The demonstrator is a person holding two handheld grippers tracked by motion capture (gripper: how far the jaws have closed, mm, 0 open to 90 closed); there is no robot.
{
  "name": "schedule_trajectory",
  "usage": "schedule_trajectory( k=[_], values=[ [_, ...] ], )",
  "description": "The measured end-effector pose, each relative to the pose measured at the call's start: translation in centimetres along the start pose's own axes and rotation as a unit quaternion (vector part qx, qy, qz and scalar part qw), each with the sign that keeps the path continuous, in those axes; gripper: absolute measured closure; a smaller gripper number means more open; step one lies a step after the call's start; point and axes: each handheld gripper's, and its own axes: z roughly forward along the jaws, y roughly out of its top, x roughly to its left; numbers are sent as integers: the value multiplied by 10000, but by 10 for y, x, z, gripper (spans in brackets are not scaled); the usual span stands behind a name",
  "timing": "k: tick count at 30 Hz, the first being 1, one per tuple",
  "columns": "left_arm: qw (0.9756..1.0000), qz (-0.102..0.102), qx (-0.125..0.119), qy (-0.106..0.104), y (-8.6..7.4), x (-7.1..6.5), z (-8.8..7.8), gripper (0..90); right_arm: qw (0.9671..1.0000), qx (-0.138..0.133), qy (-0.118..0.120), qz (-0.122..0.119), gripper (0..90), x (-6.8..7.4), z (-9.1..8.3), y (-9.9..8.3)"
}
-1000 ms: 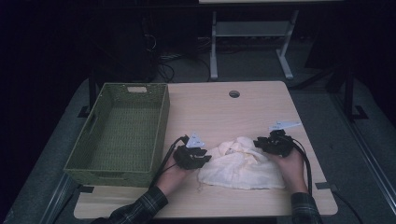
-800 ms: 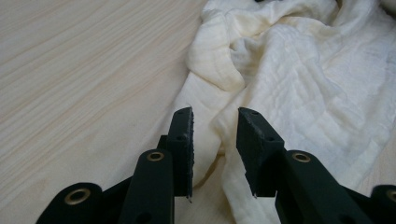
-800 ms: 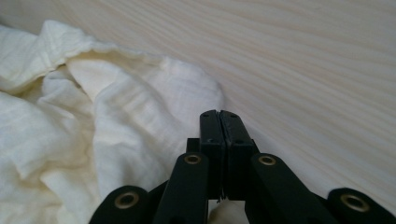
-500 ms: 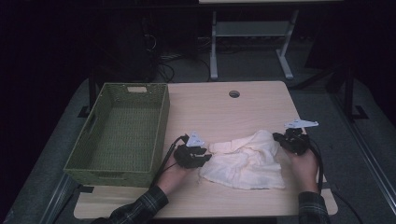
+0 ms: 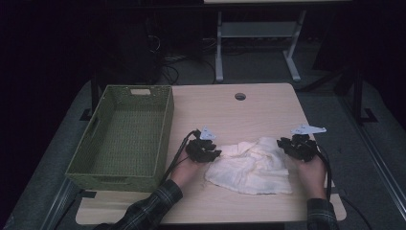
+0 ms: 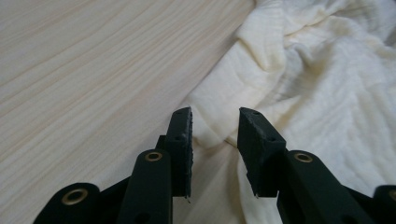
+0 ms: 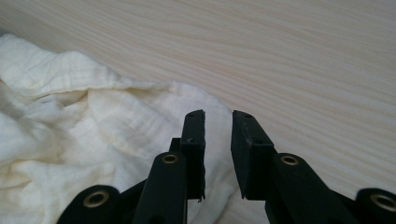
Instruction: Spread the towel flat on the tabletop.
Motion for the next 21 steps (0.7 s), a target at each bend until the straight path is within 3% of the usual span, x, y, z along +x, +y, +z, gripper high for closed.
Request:
schedule_trajectory(
  k=[6, 11, 13, 21],
  values=[
    [9999, 23, 109, -32, -2, 0, 14, 662, 10000, -12, 67, 4, 745, 1, -3, -4],
    [9998, 14, 205, -80, 1, 2, 17, 846, 9999, -63, 87, 19, 747, 0, -5, -6],
    [9997, 14, 202, -105, 2, 2, 16, 854, 9999, -65, 91, 23, 747, 0, -5, -6],
    [9998, -72, -176, 65, 22, 4, 2, 854, 9998, -117, 123, 56, 746, -1, -6, -6]
  ],
)
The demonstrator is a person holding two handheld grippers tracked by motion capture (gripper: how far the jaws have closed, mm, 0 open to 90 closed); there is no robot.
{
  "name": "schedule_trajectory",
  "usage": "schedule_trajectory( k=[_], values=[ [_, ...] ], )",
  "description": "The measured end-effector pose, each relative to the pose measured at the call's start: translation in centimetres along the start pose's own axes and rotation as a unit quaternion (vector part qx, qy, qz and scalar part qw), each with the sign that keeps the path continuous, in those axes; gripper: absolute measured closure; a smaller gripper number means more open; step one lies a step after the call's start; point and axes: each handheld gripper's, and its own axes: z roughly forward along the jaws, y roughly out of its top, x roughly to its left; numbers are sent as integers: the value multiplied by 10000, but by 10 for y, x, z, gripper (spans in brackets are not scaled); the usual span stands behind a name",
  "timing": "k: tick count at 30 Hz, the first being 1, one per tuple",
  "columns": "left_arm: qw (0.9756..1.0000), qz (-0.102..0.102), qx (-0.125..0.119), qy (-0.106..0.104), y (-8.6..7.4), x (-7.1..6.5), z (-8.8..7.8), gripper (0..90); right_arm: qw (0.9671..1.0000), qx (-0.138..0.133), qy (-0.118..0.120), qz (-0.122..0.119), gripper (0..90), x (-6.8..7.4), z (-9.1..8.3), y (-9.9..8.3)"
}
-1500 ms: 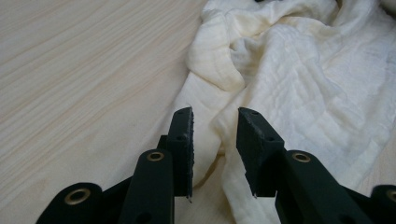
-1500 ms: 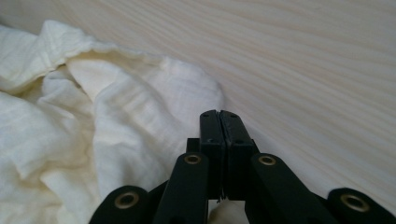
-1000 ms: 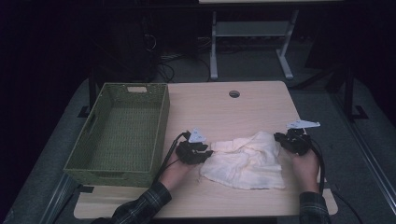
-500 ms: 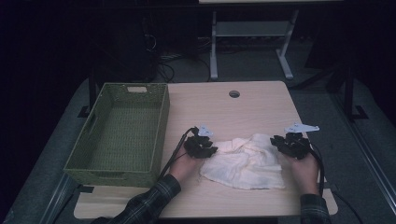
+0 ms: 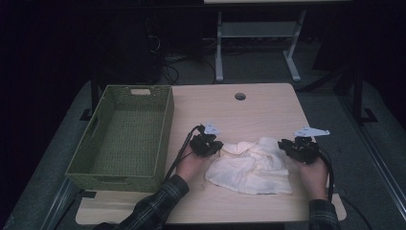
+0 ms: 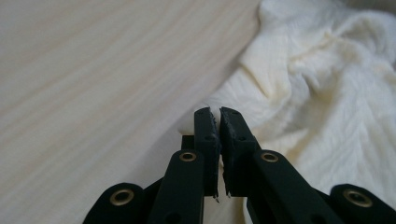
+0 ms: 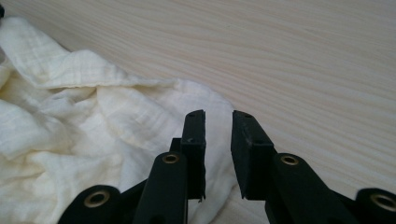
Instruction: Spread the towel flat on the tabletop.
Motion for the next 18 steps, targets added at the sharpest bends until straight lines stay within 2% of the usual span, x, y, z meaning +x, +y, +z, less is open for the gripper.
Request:
schedule_trajectory(
  k=[5, 6, 8, 9, 10, 11, 16, 18],
  values=[
    [9996, -158, -163, 146, 14, 12, -1, 855, 10000, -93, 23, 20, 747, -5, -2, 0],
    [9993, -246, -210, 195, 18, 16, 0, 855, 10000, -59, 2, 33, 746, -10, 0, 2],
    [9990, -281, -243, 233, 20, 18, 1, 855, 10000, -21, -25, 25, 745, -16, 3, 3],
    [9986, -319, -280, 304, 22, 20, 2, 855, 10000, -21, -25, 25, 745, -16, 3, 3],
    [9980, -374, -301, 404, 24, 23, 3, 855, 9999, 91, -93, 24, 745, -25, 8, 3],
    [9974, -455, -351, 440, 25, 24, 4, 855, 9999, 88, -74, 61, 745, -28, 9, 3],
    [9964, -546, -370, 540, 26, 35, 4, 854, 9995, 98, 150, 246, 729, -39, 19, 8],
    [9963, -578, -330, 545, 24, 38, 5, 854, 9986, 235, 352, 308, 724, -41, 29, 12]
  ],
)
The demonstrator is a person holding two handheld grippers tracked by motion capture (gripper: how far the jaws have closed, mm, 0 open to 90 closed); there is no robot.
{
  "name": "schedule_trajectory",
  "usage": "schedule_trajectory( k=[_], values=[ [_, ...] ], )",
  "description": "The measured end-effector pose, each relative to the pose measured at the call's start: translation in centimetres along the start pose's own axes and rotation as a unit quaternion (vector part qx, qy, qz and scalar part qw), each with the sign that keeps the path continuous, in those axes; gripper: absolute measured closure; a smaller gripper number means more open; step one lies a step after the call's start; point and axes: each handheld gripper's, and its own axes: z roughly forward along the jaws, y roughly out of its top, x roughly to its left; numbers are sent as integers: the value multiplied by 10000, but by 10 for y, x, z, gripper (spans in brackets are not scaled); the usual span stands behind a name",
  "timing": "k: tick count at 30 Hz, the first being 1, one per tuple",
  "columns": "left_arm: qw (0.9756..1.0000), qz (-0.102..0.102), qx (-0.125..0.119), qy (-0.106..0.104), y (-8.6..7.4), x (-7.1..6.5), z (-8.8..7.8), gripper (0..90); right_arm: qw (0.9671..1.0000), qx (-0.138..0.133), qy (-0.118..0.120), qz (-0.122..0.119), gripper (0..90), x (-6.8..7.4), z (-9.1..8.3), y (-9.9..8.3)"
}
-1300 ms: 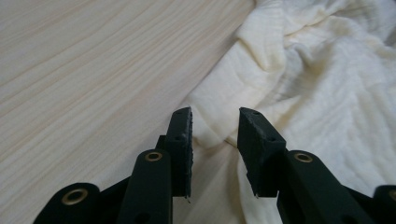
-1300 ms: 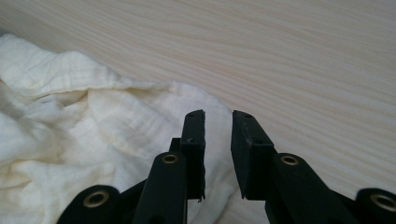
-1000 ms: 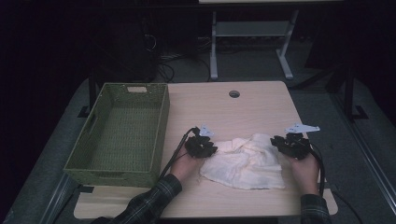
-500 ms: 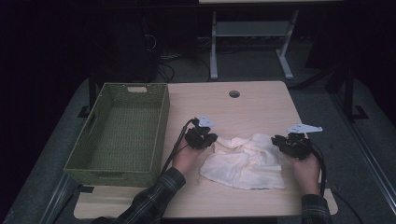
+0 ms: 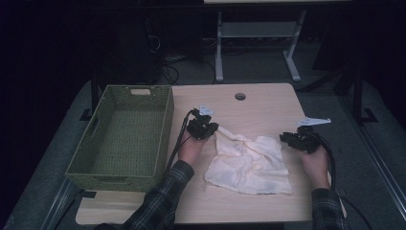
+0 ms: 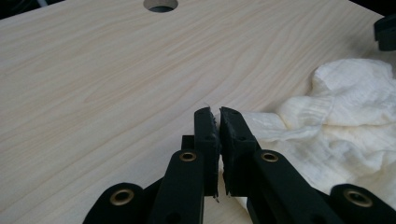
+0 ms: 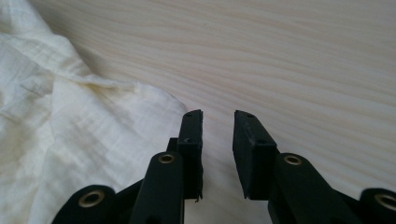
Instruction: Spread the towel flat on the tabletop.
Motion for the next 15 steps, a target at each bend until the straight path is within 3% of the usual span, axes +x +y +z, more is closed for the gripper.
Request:
schedule_trajectory(
  k=[2, 5, 6, 15],
  values=[
    [10000, -46, 16, -31, -3, 1, 1, 854, 9996, 226, 175, -21, 716, 2, 16, 5],
    [10000, -13, 24, -38, -5, 1, 2, 854, 9992, 322, 257, -15, 748, 6, 22, 7],
    [10000, 24, 56, -47, -7, 2, 2, 853, 9989, 361, 271, -109, 862, 10, 24, 7],
    [10000, -34, 32, -72, -11, 2, -1, 853, 9971, 84, 667, -370, 900, 34, 10, 6]
  ],
)
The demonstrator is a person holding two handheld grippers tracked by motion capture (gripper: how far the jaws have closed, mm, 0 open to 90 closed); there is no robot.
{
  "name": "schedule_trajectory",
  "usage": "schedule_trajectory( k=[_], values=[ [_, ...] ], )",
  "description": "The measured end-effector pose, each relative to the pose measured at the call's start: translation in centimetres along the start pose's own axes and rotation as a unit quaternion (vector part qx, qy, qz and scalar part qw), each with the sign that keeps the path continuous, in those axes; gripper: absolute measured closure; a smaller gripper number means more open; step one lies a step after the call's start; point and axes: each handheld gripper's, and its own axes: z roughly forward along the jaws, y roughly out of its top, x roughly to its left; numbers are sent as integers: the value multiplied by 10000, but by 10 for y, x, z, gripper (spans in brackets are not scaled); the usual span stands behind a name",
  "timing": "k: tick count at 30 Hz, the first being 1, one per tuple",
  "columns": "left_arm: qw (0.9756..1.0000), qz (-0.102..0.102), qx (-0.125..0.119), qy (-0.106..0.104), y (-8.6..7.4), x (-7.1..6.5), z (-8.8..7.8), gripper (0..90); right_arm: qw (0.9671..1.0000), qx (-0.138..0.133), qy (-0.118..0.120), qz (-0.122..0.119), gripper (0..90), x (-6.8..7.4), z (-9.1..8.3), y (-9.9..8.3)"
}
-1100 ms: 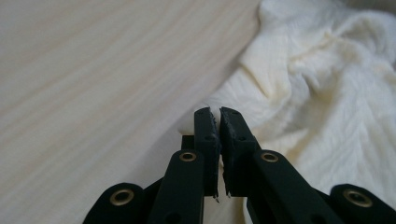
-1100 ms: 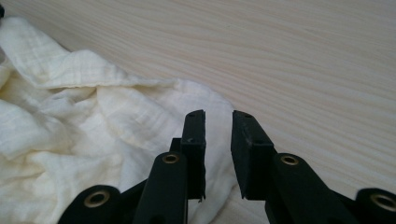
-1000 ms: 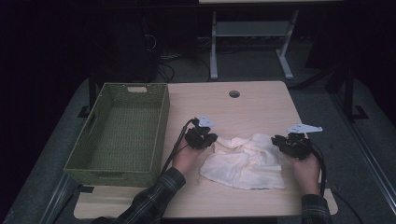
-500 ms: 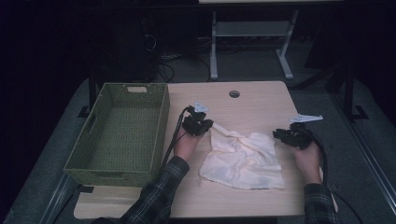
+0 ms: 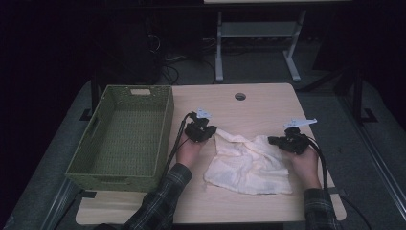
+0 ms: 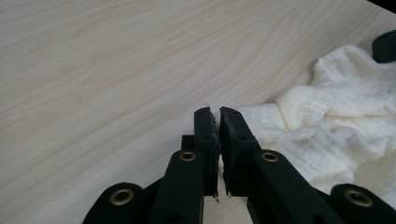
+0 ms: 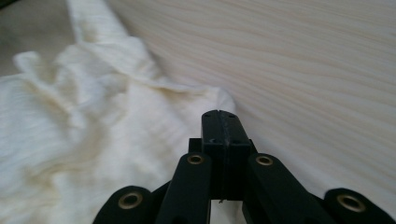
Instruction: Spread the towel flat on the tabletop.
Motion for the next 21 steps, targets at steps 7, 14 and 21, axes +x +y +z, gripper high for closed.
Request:
schedule_trajectory(
  k=[7, 14, 21],
  values=[
    [10000, -12, 13, -38, -3, -2, 2, 853, 9953, 13, 594, -771, 843, 40, -7, 3],
    [10000, -35, -9, -40, -4, -2, 1, 853, 9988, -245, 355, -222, 779, 12, -19, 4],
    [10000, -43, 13, -9, -4, 0, 1, 854, 9986, 32, 506, 119, 692, -1, -5, -7]
  ],
)
